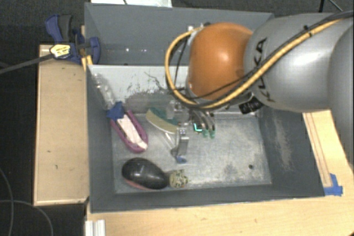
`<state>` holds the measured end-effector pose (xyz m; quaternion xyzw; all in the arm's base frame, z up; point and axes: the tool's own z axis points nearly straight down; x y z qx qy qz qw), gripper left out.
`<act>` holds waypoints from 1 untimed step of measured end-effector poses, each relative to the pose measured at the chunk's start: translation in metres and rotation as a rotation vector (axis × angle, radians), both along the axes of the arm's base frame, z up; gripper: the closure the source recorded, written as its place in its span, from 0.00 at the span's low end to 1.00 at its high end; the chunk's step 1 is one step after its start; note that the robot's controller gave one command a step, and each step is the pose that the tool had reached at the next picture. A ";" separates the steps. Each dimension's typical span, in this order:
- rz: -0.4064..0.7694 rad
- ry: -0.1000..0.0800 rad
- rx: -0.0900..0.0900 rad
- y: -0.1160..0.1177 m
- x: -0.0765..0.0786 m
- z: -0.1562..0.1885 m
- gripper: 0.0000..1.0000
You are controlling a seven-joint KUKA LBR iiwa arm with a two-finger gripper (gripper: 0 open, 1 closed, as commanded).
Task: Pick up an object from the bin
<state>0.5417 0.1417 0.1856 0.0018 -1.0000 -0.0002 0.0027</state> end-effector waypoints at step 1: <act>-0.295 -0.001 0.000 0.104 -0.041 -0.042 0.00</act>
Offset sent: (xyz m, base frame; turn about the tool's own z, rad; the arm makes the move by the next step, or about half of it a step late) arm -0.0390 0.1007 -0.0410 0.3002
